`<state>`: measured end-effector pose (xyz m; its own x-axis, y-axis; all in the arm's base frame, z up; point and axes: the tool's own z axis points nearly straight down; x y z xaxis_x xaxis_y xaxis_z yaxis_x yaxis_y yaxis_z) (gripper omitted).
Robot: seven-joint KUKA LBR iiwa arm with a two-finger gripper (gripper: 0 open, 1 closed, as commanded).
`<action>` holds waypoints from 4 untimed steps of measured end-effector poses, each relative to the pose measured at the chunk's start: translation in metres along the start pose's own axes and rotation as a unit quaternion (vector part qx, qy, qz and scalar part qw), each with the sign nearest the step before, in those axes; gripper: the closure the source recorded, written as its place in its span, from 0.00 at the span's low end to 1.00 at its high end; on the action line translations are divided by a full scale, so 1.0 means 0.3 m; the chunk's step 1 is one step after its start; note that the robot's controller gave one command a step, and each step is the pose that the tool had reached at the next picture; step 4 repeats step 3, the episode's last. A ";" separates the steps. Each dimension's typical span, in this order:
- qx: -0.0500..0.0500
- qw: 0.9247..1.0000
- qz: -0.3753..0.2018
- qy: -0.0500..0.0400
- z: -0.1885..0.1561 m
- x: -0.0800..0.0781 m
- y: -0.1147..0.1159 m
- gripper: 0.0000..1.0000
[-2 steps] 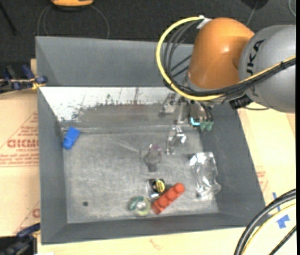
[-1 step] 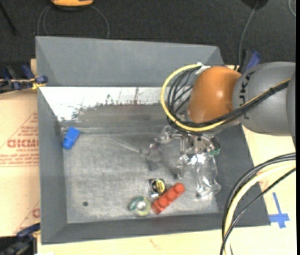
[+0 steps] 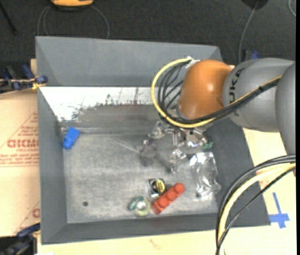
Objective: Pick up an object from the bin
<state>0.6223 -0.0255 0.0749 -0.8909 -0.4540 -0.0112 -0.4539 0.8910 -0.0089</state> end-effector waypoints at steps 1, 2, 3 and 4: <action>0.000 1.000 -0.010 0.000 0.001 -0.111 0.011 0.00; -0.001 1.000 -0.008 -0.003 -0.007 -0.114 0.012 1.00; -0.002 0.981 -0.194 0.000 -0.479 -0.136 0.123 1.00; -0.002 0.981 -0.194 0.000 -0.479 -0.136 0.123 1.00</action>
Offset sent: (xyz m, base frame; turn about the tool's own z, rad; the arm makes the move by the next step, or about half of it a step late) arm 0.0233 0.0202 -0.0049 -0.0248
